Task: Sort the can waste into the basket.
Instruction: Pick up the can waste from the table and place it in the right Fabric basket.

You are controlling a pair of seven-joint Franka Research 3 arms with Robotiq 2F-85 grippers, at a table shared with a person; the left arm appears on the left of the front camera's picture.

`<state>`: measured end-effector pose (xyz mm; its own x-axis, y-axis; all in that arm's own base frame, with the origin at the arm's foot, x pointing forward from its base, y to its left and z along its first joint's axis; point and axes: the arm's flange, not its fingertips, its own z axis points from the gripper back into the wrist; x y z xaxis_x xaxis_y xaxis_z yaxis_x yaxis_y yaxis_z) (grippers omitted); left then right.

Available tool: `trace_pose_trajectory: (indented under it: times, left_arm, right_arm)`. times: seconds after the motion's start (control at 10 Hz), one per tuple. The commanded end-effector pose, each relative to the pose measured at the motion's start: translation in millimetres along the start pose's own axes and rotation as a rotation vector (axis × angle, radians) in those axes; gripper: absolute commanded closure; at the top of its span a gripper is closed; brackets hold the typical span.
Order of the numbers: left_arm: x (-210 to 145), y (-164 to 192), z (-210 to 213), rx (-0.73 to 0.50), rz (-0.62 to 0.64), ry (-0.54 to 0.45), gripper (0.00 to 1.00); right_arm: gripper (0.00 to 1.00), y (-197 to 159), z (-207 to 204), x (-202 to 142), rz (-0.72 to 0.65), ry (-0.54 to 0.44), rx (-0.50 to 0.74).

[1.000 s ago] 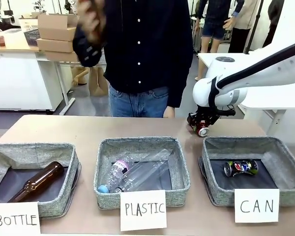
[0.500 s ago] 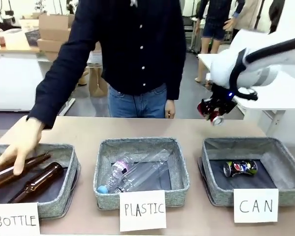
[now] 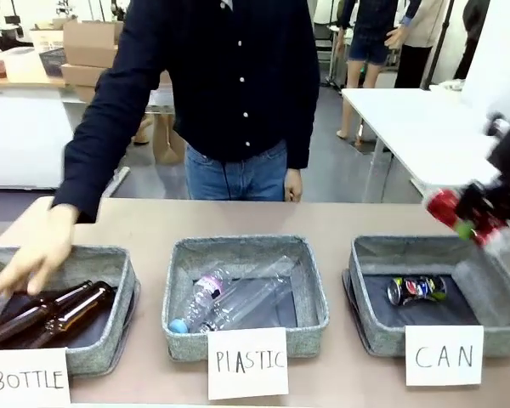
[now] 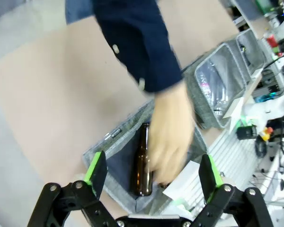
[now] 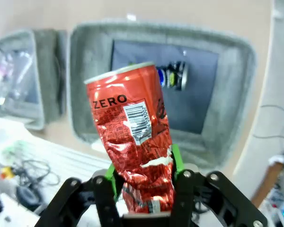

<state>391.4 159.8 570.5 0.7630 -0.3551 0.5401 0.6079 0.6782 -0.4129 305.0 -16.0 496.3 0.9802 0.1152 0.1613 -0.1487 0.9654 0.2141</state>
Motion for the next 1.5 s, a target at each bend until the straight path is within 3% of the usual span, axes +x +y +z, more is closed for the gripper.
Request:
trace_pose_trajectory:
  times: [0.0,0.6,0.9,1.0,1.4]
  left_arm:
    - [-2,-1,-2,0.011,-0.008,0.003,0.00]
    - [-2,-1,-2,0.011,-0.008,0.003,0.00]
    - [-2,-1,-2,0.011,-0.008,0.003,0.00]
    - [-2,-1,-2,0.011,-0.008,0.003,0.00]
    - [-2,-1,-2,0.011,-0.008,0.003,0.00]
  right_arm:
    - [1.00,-11,-4,-21,0.004,-0.040,0.003]
    - [1.00,-14,-12,4,-0.012,-0.032,0.026]
    - [1.00,-18,-49,38,-0.020,0.077,0.083]
    - [0.00,-19,-52,40,-0.037,0.088,0.099]
    - [0.00,-21,-51,37,-0.040,0.070,0.132]
